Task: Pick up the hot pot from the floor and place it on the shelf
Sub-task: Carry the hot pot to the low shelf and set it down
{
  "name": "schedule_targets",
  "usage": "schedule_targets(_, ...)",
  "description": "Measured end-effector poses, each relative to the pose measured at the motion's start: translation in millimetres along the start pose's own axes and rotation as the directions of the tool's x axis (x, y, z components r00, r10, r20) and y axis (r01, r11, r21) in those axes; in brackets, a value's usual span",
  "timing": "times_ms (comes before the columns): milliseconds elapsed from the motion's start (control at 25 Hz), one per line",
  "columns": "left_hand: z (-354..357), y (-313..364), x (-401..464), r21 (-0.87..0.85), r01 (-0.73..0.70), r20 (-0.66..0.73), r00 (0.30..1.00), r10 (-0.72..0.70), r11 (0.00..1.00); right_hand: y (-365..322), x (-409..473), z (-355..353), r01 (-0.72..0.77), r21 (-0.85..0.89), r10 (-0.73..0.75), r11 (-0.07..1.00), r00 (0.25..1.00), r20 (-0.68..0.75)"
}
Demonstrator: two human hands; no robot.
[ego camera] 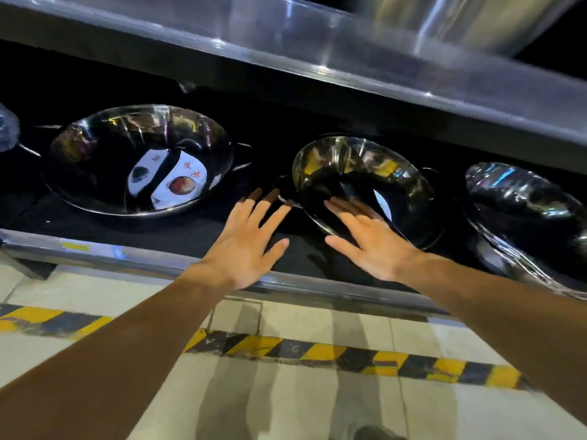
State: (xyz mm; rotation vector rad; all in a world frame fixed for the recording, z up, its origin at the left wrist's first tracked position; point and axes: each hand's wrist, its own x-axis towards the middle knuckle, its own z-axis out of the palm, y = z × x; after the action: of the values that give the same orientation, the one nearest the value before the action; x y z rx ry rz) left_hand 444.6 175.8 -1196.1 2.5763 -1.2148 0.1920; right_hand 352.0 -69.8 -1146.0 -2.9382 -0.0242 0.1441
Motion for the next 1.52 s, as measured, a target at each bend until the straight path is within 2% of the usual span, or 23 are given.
schedule_targets(80, 18.1, 35.5, 16.6, -0.005, -0.078, 0.041, 0.996, 0.078, 0.997, 36.5, -33.4, 3.5, -0.178, -0.068, 0.178, 0.982, 0.984, 0.002)
schedule_targets(160, 30.5, 52.2, 22.0, -0.103, -0.050, 0.068, 0.996, 0.057, 0.993, 59.9, -57.4, 7.0, -0.368, -0.072, 0.371, 0.927, 0.928, 0.039)
schedule_targets(240, 36.9, 51.5, 21.7, -0.086, -0.001, 0.050, 0.999, 0.005, 0.996, 67.8, -72.9, 11.7, -0.439, -0.033, 0.440, 0.898, 0.897, 0.052)
schedule_targets(320, 37.3, 42.7, 24.4, -0.057, 0.087, 0.036, 0.996, -0.085, 0.995, 62.7, -81.3, 19.8, -0.398, 0.013, 0.396, 0.917, 0.916, 0.060)
schedule_targets(400, 34.5, 34.6, 31.1, -0.127, 0.196, 0.062, 0.980, -0.190, 0.972, 51.9, -83.4, 27.7, -0.352, 0.067, 0.349, 0.934, 0.936, 0.049)
schedule_targets(480, 30.5, 29.5, 34.7, -0.175, 0.210, 0.092, 0.976, -0.196, 0.962, 40.2, -79.0, 34.2, -0.332, 0.070, 0.331, 0.941, 0.943, 0.028)
schedule_targets(560, 22.0, 21.6, 30.3, -0.200, 0.217, 0.062, 0.976, -0.209, 0.955, 27.1, -69.4, 40.2, -0.291, 0.035, 0.291, 0.956, 0.957, -0.004)
schedule_targets(720, -1.9, -20.1, 9.8, 0.007, 0.330, -0.105, 0.939, -0.327, 0.944, 1.1, -48.9, 53.8, -0.242, -0.004, 0.241, 0.970, 0.968, -0.067)
schedule_targets(760, -5.8, -35.5, 1.2, 0.046, 0.395, -0.106, 0.915, -0.388, 0.918, -2.7, -45.9, 56.5, -0.252, -0.006, 0.250, 0.968, 0.964, -0.086)
schedule_targets(880, -10.3, -74.5, -31.3, 0.145, 0.571, 0.009, 0.816, -0.579, 0.808, -7.4, -41.3, 61.7, -0.261, -0.039, 0.254, 0.964, 0.958, -0.134)
schedule_targets(1040, -15.8, -94.3, -55.3, 0.150, 0.570, 0.030, 0.814, -0.580, 0.808, -13.3, -31.7, 64.3, -0.260, -0.080, 0.242, 0.962, 0.953, -0.185)
schedule_targets(1280, -19.6, -98.2, -68.8, 0.213, 0.630, 0.061, 0.754, -0.654, 0.747, -19.8, -22.7, 65.1, -0.227, -0.080, 0.204, 0.971, 0.953, -0.224)
schedule_targets(1440, -18.3, -96.7, -81.2, 0.193, 0.547, 0.033, 0.826, -0.562, 0.815, -25.9, -15.1, 67.5, -0.193, -0.121, 0.156, 0.974, 0.952, -0.262)
schedule_targets(1520, -18.8, -98.8, -83.9, 0.182, 0.541, 0.039, 0.830, -0.556, 0.821, -28.4, -10.5, 70.6, -0.163, -0.157, 0.113, 0.974, 0.952, -0.284)
